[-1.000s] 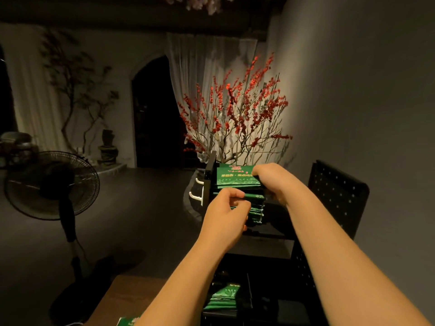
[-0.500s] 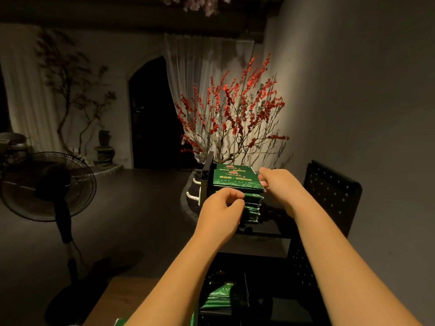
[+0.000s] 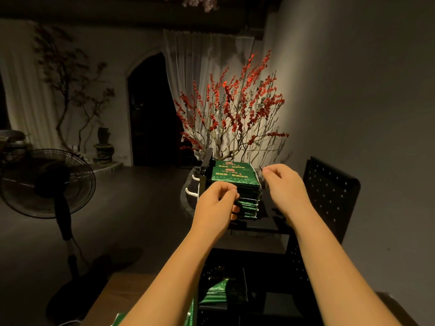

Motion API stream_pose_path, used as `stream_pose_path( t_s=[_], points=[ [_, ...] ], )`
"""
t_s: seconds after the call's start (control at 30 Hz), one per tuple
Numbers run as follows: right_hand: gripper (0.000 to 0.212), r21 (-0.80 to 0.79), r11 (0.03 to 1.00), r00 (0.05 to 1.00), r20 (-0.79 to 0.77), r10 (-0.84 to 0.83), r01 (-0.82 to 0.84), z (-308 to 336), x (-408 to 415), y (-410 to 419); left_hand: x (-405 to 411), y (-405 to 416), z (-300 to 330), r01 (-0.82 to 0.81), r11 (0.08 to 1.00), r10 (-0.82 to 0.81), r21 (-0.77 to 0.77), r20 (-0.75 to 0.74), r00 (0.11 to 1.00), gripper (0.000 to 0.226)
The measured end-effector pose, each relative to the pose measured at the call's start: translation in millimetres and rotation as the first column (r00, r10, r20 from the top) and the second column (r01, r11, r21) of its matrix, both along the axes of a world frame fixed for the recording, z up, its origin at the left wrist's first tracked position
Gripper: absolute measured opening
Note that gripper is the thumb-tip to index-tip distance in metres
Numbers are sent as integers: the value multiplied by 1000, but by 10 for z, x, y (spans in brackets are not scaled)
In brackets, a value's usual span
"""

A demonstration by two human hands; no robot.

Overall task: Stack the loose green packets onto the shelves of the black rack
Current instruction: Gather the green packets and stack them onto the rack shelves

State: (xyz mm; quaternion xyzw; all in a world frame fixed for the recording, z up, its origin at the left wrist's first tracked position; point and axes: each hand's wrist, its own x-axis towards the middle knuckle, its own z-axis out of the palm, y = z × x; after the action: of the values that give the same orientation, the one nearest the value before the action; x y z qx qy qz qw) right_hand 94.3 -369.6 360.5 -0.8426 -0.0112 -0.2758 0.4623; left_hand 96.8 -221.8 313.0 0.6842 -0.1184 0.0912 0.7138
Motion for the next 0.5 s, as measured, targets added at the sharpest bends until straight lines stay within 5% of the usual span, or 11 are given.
stream_pose_path(
  t_s=[0.27,0.5],
  points=[
    [22,-20,997,954,288,80,-78,-340,-365,285,-186,17,-139,12,998,-10,-69,33,999,13],
    [13,239,914,943,143,301,-328,-860,-561,621,-408,98,-503,-49,997,53,-55,72,996,23]
  ],
)
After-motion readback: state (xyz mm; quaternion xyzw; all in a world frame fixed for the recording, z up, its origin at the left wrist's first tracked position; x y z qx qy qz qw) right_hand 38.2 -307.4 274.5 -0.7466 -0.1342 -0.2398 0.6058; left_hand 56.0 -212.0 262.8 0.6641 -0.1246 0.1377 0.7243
